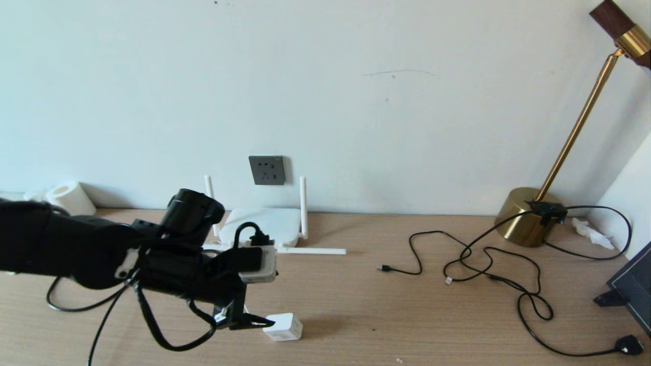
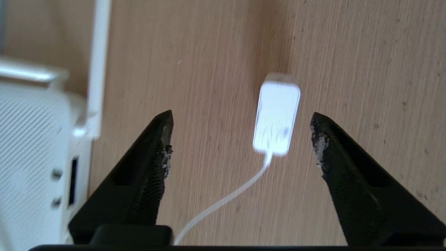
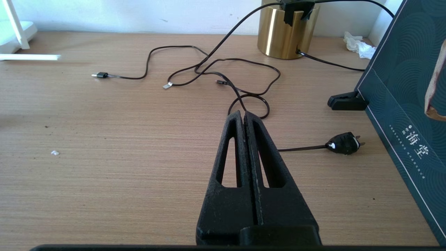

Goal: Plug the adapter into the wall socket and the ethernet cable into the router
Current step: Pick up plug

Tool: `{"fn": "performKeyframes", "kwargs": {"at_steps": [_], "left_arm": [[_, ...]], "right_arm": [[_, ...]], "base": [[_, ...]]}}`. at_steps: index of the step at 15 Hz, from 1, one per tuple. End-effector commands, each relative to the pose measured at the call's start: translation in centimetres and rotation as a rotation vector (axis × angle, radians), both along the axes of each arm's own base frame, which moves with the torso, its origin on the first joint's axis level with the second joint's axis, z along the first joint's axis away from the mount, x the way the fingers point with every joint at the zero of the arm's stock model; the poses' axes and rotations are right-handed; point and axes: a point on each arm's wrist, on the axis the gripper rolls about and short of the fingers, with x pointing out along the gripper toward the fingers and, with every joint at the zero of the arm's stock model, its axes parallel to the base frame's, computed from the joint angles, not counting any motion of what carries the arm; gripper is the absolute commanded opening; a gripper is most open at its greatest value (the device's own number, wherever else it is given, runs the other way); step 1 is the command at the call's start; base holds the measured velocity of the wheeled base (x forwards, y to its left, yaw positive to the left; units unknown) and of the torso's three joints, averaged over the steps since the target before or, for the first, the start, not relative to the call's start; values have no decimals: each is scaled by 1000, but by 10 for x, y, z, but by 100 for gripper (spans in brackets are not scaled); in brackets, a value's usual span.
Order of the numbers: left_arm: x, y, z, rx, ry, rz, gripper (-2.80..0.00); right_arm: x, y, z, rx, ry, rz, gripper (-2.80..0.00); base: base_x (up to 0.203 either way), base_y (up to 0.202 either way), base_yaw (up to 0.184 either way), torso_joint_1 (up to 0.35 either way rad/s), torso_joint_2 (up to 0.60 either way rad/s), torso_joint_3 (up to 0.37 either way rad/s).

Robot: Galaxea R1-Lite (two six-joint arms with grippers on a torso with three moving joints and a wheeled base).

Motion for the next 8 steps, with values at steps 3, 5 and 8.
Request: {"fn": "performKeyframes", "kwargs": {"at_steps": [3, 5, 8], "left_arm": [[0, -12, -11, 28, 60, -47, 0], [-10, -7, -7, 64, 89, -83, 0], [-9, -8, -13, 80, 105, -85, 0]], "right_arm": [[0, 0, 0, 0, -1, 0, -280], [0, 0, 0, 0, 2, 0, -280], [0, 0, 0, 0, 1, 0, -280]], "base": [[0, 0, 0, 0, 0, 0], [0, 0, 0, 0, 0, 0], [0, 0, 0, 0, 0, 0]]}}
